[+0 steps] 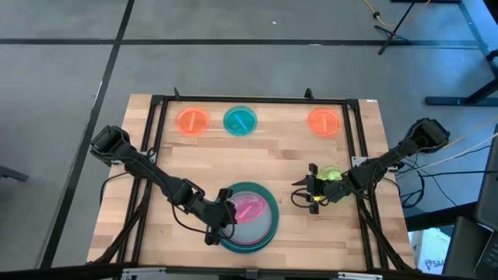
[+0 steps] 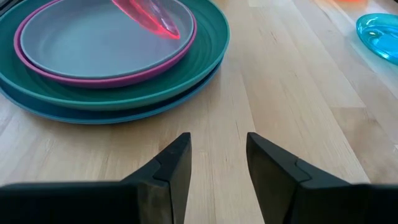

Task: Stack plastic plates
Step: Stack the light pink plate on the light blue plate

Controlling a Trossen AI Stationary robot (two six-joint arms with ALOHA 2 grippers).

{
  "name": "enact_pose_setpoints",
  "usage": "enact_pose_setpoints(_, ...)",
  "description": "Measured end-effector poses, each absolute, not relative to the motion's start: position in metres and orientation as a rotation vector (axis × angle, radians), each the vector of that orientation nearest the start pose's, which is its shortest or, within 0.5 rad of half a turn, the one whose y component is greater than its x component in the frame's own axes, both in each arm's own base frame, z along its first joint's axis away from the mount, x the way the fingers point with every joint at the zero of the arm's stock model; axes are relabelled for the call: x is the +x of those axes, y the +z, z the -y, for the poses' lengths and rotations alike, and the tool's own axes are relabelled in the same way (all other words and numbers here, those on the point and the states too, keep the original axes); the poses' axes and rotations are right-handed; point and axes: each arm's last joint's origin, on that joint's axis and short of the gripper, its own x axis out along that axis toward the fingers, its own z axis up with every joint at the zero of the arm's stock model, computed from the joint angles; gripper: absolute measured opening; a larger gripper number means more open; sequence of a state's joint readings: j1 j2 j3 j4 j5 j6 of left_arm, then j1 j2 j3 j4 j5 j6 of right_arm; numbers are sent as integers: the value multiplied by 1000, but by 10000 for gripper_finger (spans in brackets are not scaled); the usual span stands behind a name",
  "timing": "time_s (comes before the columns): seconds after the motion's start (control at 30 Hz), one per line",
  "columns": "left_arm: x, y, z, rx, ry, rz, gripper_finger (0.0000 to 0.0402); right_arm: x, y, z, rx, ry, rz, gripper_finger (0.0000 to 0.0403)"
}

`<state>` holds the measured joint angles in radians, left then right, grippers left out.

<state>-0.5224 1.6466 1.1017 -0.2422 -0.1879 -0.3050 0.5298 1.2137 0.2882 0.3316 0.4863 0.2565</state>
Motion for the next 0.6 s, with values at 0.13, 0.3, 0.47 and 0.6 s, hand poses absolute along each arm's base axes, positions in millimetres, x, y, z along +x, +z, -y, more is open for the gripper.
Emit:
enact_pose_setpoints(0.13, 303, 216, 168, -19, -195, -783, 2, 180, 139, -90, -38, -25, -518, 144)
enact_pose_setpoints(0.3, 303, 214, 166, -65, -172, -783, 28, 180, 139, -90, -38, -24, -518, 144)
enact_pose_setpoints(0.47, 305, 214, 162, -105, -152, -790, 69, 180, 139, -90, -39, -24, -519, 144)
enact_pose_setpoints(0.6, 307, 215, 159, -139, -208, -813, 93, 180, 139, -90, -39, -24, -519, 144)
